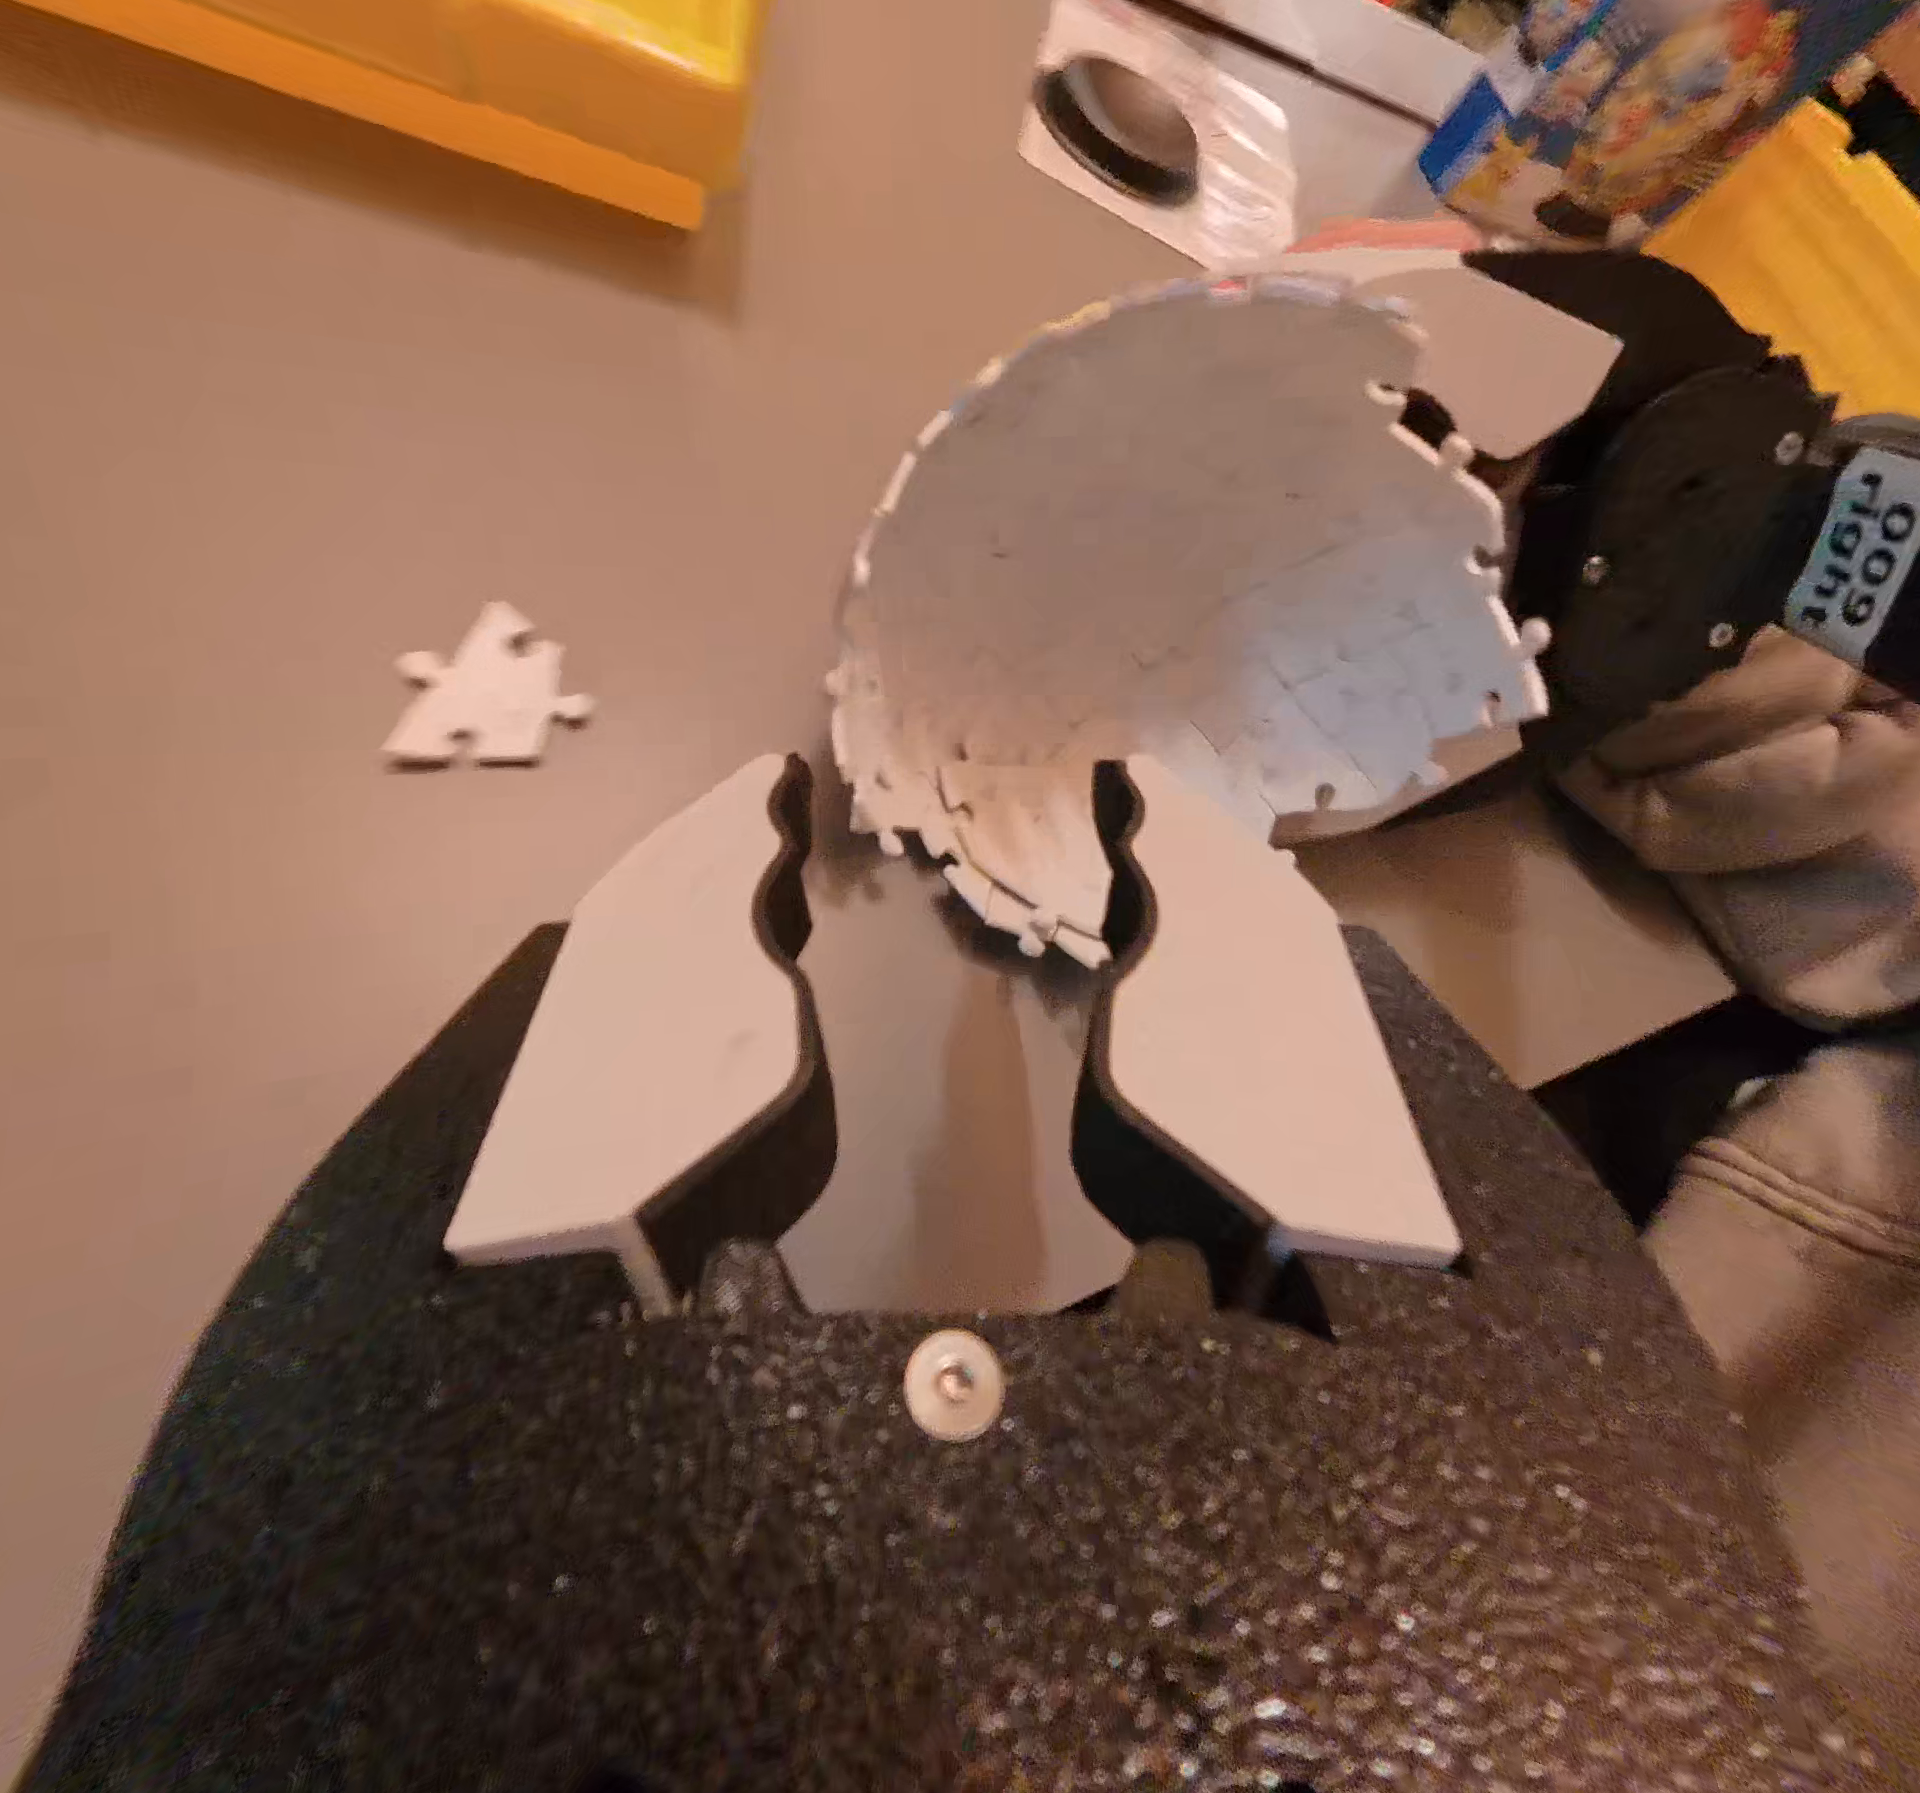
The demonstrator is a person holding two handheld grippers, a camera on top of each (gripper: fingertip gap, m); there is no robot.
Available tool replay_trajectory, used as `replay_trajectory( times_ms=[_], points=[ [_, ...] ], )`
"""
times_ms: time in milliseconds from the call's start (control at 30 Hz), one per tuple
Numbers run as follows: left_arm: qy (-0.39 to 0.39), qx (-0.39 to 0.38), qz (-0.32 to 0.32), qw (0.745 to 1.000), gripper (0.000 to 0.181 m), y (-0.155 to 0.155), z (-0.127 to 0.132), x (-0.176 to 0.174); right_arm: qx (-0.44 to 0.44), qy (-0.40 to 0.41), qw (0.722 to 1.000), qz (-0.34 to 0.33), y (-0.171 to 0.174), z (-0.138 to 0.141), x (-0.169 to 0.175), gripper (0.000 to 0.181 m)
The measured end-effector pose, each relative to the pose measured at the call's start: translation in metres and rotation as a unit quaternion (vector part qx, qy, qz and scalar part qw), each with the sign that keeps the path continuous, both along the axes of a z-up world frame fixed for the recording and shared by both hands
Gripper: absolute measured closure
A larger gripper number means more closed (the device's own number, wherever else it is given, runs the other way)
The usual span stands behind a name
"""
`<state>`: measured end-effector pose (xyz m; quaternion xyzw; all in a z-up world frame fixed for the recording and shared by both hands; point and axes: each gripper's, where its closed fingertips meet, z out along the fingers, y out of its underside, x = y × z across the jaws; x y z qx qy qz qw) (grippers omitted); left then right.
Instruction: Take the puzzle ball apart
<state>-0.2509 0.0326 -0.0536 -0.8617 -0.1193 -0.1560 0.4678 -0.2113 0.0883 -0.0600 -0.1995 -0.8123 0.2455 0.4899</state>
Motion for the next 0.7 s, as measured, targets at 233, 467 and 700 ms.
replay_trajectory(
  times_ms=[233,467,700],
  points=[
    [0.031,-0.100,-0.061,0.993,0.130,0.028,-0.034,0.034,0.007,0.005,1.000,-0.030,0.015,-0.002,0.035,0.074],
    [0.047,-0.111,-0.103,0.987,0.126,0.054,-0.029,0.057,0.032,0.017,0.997,-0.061,0.030,0.003,0.059,0.072],
    [0.057,-0.112,-0.179,0.976,0.125,0.102,-0.025,0.100,0.048,0.025,0.993,-0.109,0.063,0.011,0.107,0.068]
  ],
)
